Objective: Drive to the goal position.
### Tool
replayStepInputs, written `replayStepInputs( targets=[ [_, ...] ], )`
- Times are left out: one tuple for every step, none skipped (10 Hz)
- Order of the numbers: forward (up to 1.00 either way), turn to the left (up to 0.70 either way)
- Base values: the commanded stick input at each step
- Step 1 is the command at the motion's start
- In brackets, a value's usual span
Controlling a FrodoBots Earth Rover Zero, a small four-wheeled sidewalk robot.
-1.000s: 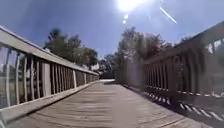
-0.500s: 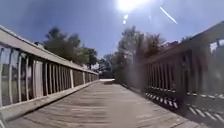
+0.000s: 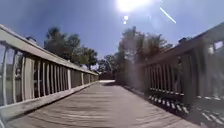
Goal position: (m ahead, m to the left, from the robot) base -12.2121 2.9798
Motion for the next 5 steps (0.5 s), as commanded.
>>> replayStepInputs(
  targets=[
    [0.44,0.02],
    [0.44,0.02],
    [0.44,0.02],
    [0.44,0.02],
    [0.44,0.02]
  ],
)
